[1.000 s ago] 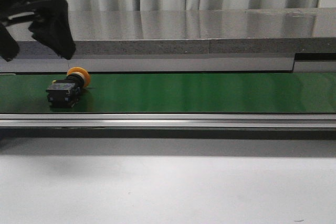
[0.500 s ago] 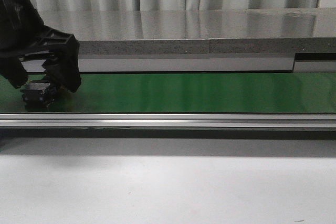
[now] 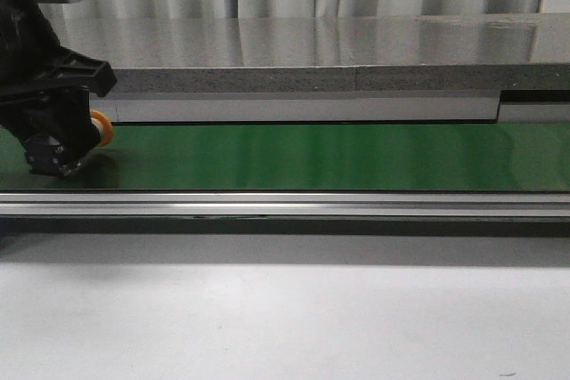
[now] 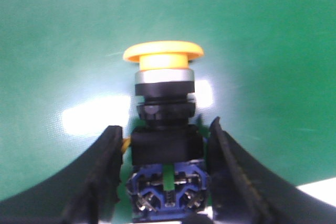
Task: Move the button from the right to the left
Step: 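Lower the left gripper onto the push button and grasp it, then lift the push button with the left gripper over the blue tray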
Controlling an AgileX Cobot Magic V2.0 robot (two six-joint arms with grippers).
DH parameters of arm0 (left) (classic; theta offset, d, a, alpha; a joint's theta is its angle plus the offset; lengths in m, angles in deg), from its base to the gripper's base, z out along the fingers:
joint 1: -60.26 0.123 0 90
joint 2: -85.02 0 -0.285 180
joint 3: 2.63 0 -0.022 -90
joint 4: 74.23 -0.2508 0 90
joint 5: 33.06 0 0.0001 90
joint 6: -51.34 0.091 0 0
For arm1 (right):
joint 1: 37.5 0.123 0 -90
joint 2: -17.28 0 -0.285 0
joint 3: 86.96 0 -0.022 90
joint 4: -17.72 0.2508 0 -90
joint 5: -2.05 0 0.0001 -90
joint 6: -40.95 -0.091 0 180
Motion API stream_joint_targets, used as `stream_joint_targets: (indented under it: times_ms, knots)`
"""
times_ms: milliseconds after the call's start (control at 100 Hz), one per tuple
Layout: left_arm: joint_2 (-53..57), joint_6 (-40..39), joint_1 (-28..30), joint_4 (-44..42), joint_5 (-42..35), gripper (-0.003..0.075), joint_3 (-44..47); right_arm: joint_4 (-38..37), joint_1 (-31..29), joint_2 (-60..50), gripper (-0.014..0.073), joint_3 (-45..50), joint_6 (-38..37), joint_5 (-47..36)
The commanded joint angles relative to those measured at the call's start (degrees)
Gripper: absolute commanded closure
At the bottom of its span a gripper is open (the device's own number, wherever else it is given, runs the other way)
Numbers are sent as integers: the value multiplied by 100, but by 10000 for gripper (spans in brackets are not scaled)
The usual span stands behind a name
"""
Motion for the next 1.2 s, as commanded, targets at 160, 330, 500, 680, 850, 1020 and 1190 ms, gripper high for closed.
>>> stream_joint_targets:
  times_ms: [160,330,500,680,850,1020,1190]
  knots:
    - [909,-15,457,-372,-67,662,-189,84,14,28,661,-157,38,-364]
    - [1096,-15,1111,-606,66,662,-189,84,14,28,661,-157,38,-364]
    - [1096,6,1747,-954,-6,662,-162,84,14,28,661,-157,38,-364]
    - [1096,6,2317,-1047,-408,663,-162,84,14,28,661,-157,38,-364]
    - [932,133,2649,-1047,-751,663,-162,84,14,28,661,-157,38,-364]
    - [494,158,2775,-1047,-842,663,-162,84,14,28,661,-157,38,-364]
    - [36,158,2836,-1084,-1152,663,-162,84,14,28,661,-157,38,-364]
